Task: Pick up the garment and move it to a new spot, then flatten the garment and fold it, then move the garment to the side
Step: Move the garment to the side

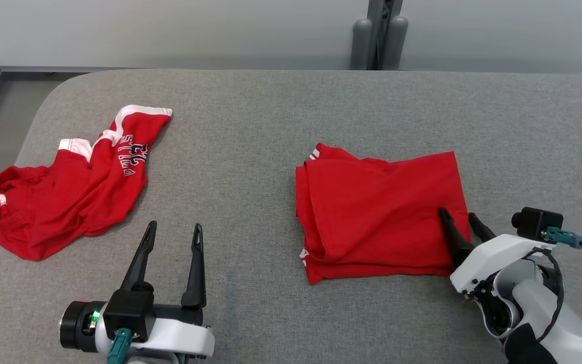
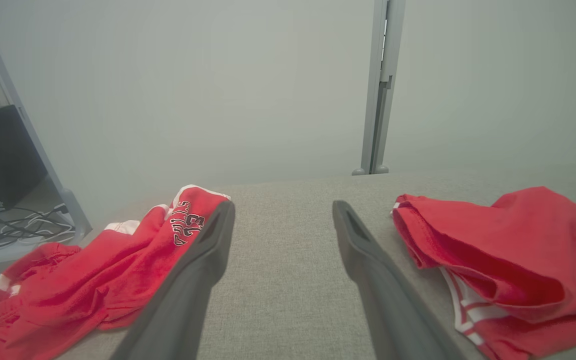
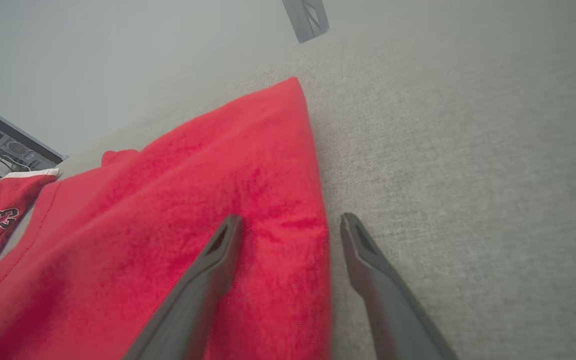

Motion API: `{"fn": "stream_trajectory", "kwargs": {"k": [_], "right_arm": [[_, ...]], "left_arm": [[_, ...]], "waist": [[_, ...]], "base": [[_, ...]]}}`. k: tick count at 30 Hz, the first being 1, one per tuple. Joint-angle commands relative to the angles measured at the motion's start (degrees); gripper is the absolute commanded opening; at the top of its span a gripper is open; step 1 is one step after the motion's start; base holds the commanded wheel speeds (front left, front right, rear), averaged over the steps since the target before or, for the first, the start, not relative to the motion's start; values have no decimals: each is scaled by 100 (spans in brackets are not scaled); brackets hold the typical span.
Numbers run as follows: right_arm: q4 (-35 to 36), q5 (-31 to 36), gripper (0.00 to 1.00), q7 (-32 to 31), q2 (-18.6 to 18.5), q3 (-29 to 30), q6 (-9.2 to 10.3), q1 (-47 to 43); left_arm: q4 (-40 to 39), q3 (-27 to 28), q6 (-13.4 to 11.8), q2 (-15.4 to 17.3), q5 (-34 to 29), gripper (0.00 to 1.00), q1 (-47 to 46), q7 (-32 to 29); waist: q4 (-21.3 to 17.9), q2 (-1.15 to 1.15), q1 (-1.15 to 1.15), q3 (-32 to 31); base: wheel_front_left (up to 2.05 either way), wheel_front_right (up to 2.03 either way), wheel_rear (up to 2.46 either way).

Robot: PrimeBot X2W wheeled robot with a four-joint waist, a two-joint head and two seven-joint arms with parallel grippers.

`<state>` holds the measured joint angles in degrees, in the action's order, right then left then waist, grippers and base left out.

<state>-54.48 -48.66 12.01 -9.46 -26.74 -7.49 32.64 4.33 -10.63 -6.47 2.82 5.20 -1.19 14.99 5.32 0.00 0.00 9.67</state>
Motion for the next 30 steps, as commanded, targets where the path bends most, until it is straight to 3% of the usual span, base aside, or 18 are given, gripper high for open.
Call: {"fn": "stream_trajectory", "kwargs": {"k": [1,2,3,4,5,6,13,18,30], "right_arm": [[-20,-97,100,-18,-41,-72,0,56],[-29,-161,100,-25,-44,-142,0,53],[-33,-220,82,-7,-58,-209,0,54],[-40,-274,44,18,-75,-267,0,62],[-43,-312,26,43,-84,-332,0,70],[-38,-331,0,82,-104,-412,0,85],[31,-16,0,328,-295,-713,1,327],[442,635,0,329,-296,-205,1,445],[1166,1784,0,331,237,872,1,245]], "left_arm": [[19,-16,-37,18,54,100,-88,24],[53,-15,-55,19,102,100,-86,24],[69,-14,-74,20,122,100,-107,24],[75,-5,-82,18,124,100,-133,24],[84,6,-96,17,128,100,-150,24],[93,18,-113,17,137,100,-159,24],[48,42,-81,18,169,100,-210,24],[-50,57,-12,19,129,100,-321,24],[-105,150,244,67,-45,100,-693,24]], "waist": [[25,0,0,21],[36,0,0,30],[44,0,0,39],[48,0,0,48],[49,0,0,52],[46,0,0,55],[-50,0,0,124],[-279,0,0,338],[-1189,0,0,743]], "base": [[0,0,0],[0,0,0],[0,0,0],[0,0,0],[0,0,0],[0,0,0],[0,0,0],[0,0,0],[0,0,0]]}}
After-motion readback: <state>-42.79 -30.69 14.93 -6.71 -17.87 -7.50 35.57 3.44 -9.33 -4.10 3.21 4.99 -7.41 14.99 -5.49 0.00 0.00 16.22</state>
